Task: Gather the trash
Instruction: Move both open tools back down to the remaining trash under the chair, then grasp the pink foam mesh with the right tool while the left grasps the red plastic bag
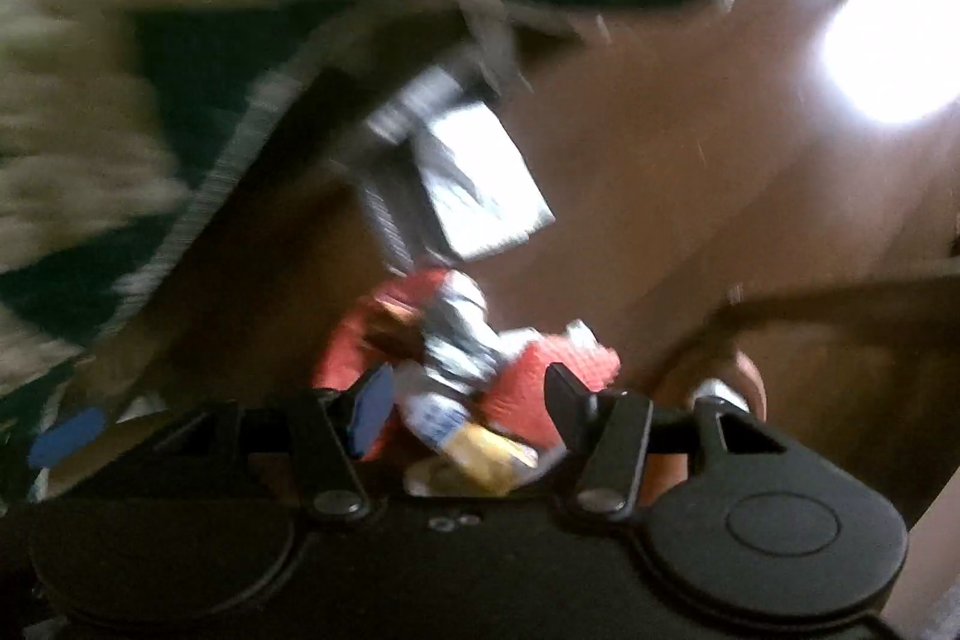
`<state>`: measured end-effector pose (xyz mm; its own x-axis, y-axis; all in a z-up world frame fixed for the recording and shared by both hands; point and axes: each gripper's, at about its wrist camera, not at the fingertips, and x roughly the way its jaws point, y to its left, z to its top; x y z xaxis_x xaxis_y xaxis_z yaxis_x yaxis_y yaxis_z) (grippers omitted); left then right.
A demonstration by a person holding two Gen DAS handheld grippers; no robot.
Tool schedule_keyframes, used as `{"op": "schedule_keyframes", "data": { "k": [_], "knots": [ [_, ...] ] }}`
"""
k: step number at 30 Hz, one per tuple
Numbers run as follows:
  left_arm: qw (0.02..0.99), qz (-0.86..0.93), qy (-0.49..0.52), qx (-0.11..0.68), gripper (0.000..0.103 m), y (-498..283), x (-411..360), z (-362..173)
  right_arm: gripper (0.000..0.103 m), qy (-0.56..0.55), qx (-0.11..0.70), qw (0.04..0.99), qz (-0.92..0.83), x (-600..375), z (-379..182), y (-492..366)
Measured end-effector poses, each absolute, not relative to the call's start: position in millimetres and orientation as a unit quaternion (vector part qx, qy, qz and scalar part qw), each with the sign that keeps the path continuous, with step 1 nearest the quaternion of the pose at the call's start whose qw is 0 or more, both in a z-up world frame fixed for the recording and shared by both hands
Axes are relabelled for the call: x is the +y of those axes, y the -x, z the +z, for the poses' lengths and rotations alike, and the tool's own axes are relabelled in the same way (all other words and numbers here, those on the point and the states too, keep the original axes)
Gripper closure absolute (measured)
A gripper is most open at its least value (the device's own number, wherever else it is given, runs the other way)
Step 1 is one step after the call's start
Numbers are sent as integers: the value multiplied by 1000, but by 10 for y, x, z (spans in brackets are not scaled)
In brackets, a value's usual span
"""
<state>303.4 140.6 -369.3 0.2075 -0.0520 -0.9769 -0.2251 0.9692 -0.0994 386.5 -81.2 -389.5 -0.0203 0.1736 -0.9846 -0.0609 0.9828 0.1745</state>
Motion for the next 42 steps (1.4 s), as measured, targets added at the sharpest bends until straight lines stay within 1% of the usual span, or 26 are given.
{"op": "schedule_keyframes", "data": {
  "k": [4,9,11,15,17,19,22,23,24,25,26,28,30,32,34,36,42],
  "knots": [
    [729,59,124,670,5,-3083,1439,-4250,48,-60,747,661,50,-891,-4505,-3841],
    [703,53,118,700,5,-3130,1437,-4786,48,-78,778,622,41,-842,-5053,-3836],
    [697,47,116,706,7,-3134,1430,-4932,49,-77,784,614,45,-793,-5204,-3840],
    [686,42,114,718,14,-3169,1427,-5181,50,-65,794,602,50,-689,-5433,-3835],
    [679,43,115,724,21,-3184,1439,-5294,51,-59,799,597,48,-672,-5530,-3814],
    [672,39,122,729,30,-3192,1455,-5379,51,-58,801,595,37,-676,-5591,-3801],
    [666,35,134,733,46,-3197,1481,-5455,52,-56,801,595,38,-670,-5633,-3788],
    [665,33,141,733,47,-3196,1492,-5467,54,-53,801,595,39,-668,-5640,-3784],
    [664,31,150,731,50,-3192,1513,-5476,56,-53,801,594,41,-668,-5650,-3778],
    [664,30,157,730,56,-3188,1523,-5477,67,-52,802,594,39,-670,-5657,-3771],
    [665,28,164,729,60,-3184,1536,-5469,78,-52,803,593,38,-685,-5657,-3762],
    [667,26,170,725,74,-3185,1564,-5455,85,-49,804,591,41,-669,-5656,-3751],
    [668,26,174,723,81,-3182,1588,-5412,91,-40,801,595,43,-642,-5613,-3750],
    [669,27,179,721,85,-3177,1612,-5359,98,-30,797,601,46,-614,-5529,-3723],
    [668,34,186,720,89,-3173,1634,-5287,99,-14,790,611,44,-587,-5417,-3687],
    [671,36,193,715,91,-3158,1637,-5178,100,-11,785,618,41,-596,-5279,-3681],
    [686,53,186,701,93,-3125,1579,-4713,100,-12,756,652,52,-600,-4706,-3662]
  ]
}}
